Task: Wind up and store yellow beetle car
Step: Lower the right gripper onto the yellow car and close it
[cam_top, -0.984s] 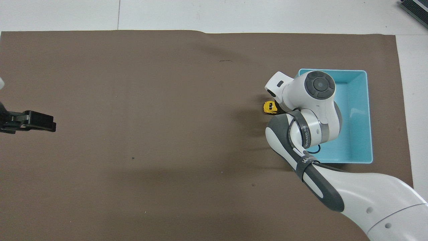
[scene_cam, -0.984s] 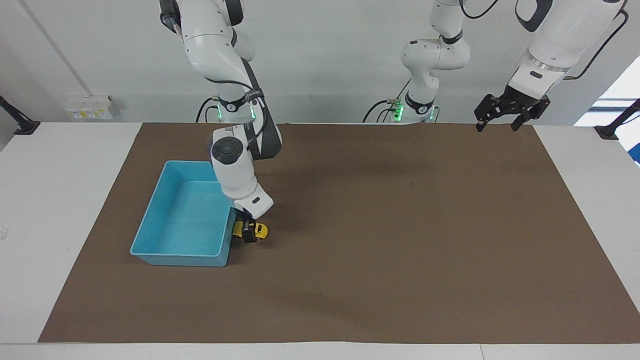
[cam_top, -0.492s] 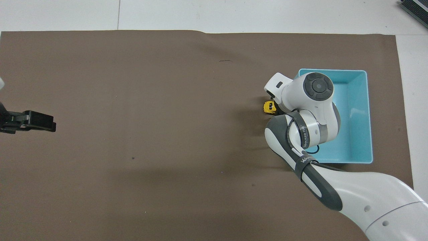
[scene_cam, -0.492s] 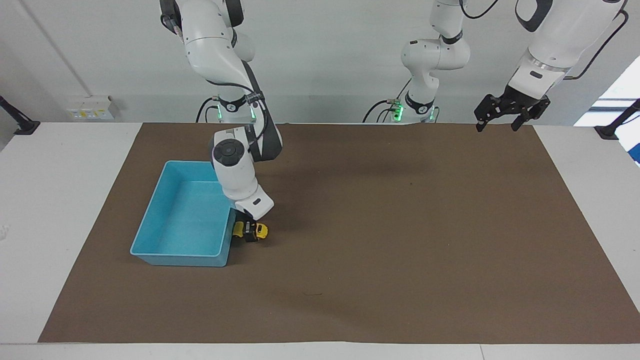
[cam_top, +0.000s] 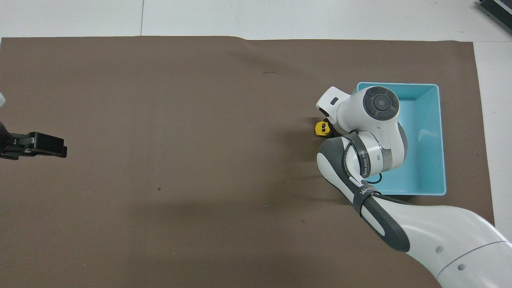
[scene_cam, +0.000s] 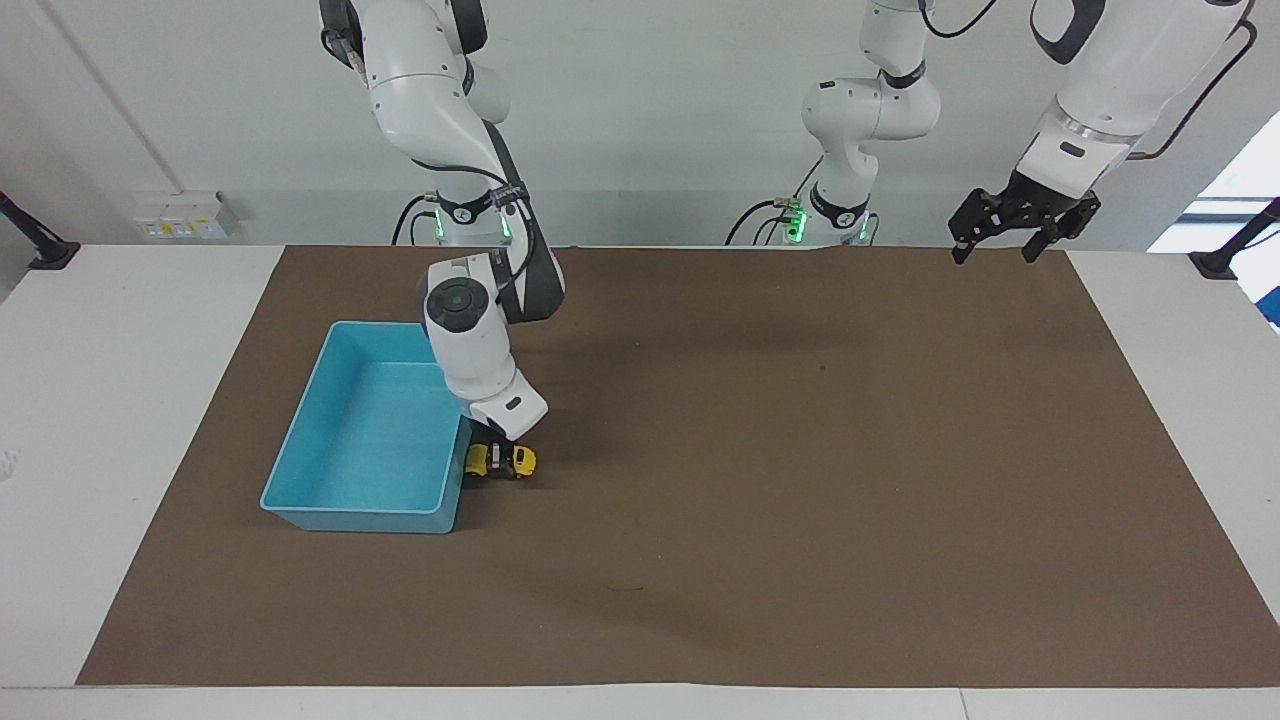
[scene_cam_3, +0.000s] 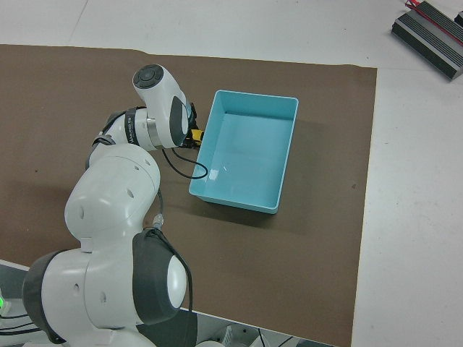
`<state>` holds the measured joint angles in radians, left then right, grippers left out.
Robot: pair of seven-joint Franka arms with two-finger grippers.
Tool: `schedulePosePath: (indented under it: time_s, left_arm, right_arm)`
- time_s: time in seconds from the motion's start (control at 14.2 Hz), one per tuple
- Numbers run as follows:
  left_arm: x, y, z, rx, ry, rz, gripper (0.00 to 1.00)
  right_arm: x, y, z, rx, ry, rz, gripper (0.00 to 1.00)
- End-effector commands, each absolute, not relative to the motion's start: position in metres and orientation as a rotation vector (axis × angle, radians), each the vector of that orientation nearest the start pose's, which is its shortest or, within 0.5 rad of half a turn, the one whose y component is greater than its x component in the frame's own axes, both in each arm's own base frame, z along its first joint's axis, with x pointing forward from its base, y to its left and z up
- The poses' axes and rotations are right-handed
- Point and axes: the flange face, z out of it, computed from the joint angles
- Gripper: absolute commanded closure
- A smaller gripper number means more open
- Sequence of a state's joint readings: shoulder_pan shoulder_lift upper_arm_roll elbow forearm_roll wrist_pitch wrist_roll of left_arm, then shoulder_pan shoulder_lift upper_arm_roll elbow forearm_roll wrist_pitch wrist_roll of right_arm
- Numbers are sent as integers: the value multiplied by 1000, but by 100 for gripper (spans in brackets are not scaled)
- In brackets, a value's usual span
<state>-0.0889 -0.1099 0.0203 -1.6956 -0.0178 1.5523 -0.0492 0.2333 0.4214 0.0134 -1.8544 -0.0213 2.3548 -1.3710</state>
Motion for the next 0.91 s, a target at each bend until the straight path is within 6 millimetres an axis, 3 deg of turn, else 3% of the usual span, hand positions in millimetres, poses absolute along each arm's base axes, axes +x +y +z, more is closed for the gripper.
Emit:
schedulePosePath:
  time_s: [0.0,0.42,0.63,0.84]
  left_arm:
    - [513,-34,628,-3150,10,54,0]
    - [513,-35,628,-3150,10,52,0]
    - [513,-35,628,-3151,12,52,0]
    - [513,-35,628,-3151,10,52,0]
  right_arm:
    - [635,165,319,2141,2228,103,79]
    - [635,217,350,2224,2143,164,79]
    - [635,212,372,2242,2143,123,79]
    - [623,208,416,2250,2146,101,80]
